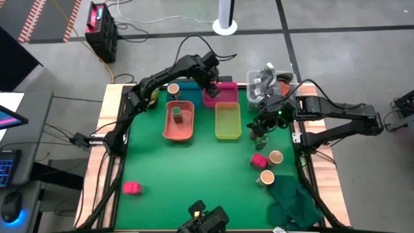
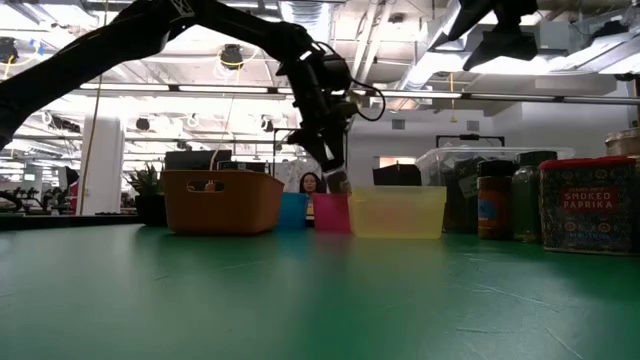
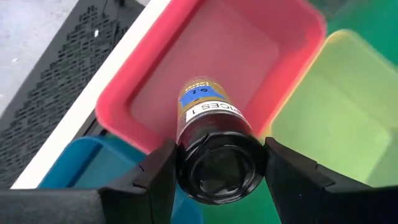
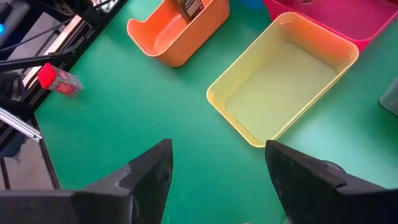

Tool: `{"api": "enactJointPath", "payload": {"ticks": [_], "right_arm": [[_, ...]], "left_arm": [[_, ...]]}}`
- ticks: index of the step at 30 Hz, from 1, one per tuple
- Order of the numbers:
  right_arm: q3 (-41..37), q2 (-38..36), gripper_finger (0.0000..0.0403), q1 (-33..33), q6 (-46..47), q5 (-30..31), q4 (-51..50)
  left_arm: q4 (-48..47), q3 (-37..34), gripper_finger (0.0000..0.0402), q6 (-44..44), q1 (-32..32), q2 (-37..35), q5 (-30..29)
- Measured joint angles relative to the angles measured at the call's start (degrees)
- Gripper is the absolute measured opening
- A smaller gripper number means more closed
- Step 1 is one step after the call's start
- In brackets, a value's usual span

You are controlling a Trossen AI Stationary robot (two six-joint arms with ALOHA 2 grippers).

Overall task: Sort spices by type
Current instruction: Put the bottom left black seasoning bottle into the red bin, then put the right black seasoning bottle into the red bin aligned with the other black seasoning bottle

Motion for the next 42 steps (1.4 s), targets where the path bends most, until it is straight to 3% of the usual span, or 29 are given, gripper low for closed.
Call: {"api": "enactJointPath", "payload": {"ticks": [11,20,33,42], "right_arm": [[0.0,0.0,0.0282,0.0,0.44,0.0,0.13],[0.0,0.0,0.0282,0.0,0.42,0.0,2.36],[0.0,0.0,0.0282,0.52,0.37,0.05,2.69],[0.0,0.0,0.0282,2.58,0.77,3.19,1.88]], "left_arm": [[-2.36,0.0,0.0199,2.19,-0.15,0.04,-5.17],[-2.78,0.0,0.0201,1.22,-0.24,0.17,-5.76],[-2.89,0.0,0.0235,1.29,-0.33,0.21,-5.48],[-1.0,0.69,0.0241,0.71,-0.35,-0.73,-4.33]]}}
